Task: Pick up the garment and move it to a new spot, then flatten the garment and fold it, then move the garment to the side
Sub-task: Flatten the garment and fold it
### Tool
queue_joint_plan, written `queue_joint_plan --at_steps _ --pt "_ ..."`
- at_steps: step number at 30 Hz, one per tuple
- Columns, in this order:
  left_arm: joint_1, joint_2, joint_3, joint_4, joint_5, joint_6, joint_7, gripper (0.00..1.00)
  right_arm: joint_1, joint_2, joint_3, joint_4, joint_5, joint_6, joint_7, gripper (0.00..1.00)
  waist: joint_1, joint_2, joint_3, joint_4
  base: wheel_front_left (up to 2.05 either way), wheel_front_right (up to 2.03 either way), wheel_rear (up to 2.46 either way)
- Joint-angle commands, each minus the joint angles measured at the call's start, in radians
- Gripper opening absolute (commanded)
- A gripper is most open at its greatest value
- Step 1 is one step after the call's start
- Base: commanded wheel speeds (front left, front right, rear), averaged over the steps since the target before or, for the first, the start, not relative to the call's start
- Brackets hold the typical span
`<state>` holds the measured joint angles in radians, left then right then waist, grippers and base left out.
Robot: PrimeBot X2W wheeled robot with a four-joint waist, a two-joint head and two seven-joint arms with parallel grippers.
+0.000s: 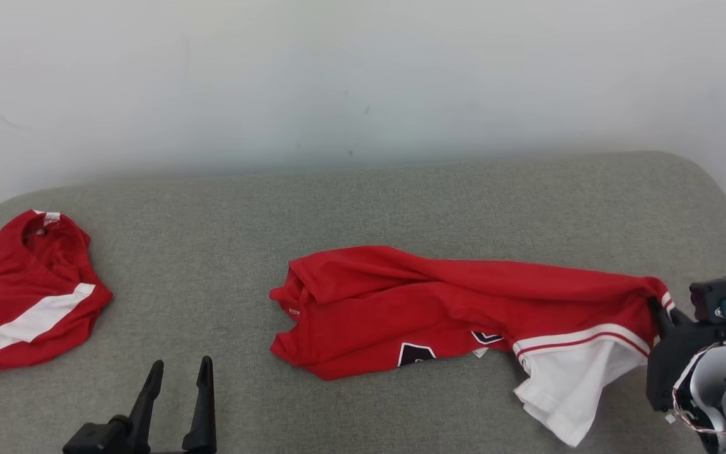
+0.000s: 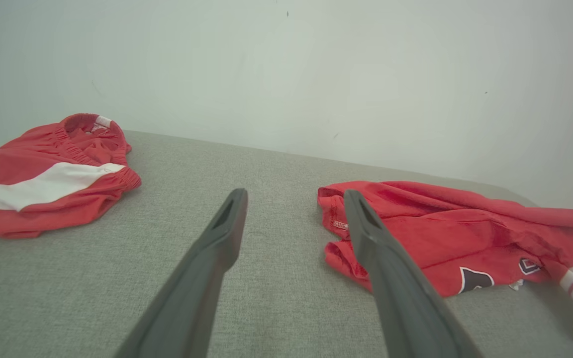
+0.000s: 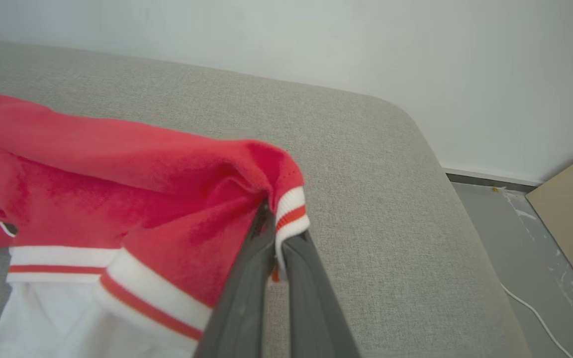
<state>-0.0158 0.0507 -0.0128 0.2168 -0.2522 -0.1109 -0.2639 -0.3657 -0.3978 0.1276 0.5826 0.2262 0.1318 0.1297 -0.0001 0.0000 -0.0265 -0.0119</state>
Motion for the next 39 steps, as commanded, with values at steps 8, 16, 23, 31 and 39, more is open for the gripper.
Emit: queue_joint_plan --at_steps 8,16,23,31,39 --pt "-0.019 0.0 -0.002 0.008 -0.004 -0.003 -0.001 1.0 0.091 0.1 -0.2 -0.01 -0.194 -0.002 0.117 1.0 0.0001 0.0 0.009 0.03 0.0 0.0 0.0" --pt "-0.003 0.0 0.024 0.006 0.0 -0.005 -0.001 1.0 0.177 0.236 -0.34 -0.203 -0.312 -0.002 -0.048 1.0 0.0001 0.0 -0.003 0.03 0.0 0.0 0.0" --pt "0.023 0.0 0.042 -0.006 0.001 0.004 -0.001 1.0 0.274 0.312 -0.237 -0.351 -0.282 -0.002 -0.207 1.0 0.0001 0.0 -0.015 0.001 0.0 0.0 0.0" --pt "0.043 0.0 0.046 -0.007 0.002 0.009 -0.001 1.0 0.342 0.339 -0.118 -0.375 -0.234 -0.002 -0.27 1.0 0.0001 0.0 -0.031 -0.023 0.0 0.0 0.0" --pt "0.051 0.0 0.028 0.015 -0.019 0.014 -0.001 1.0 0.358 0.345 -0.053 -0.358 -0.209 -0.002 -0.268 1.0 0.0001 0.0 -0.039 -0.048 0.0 0.0 0.0"
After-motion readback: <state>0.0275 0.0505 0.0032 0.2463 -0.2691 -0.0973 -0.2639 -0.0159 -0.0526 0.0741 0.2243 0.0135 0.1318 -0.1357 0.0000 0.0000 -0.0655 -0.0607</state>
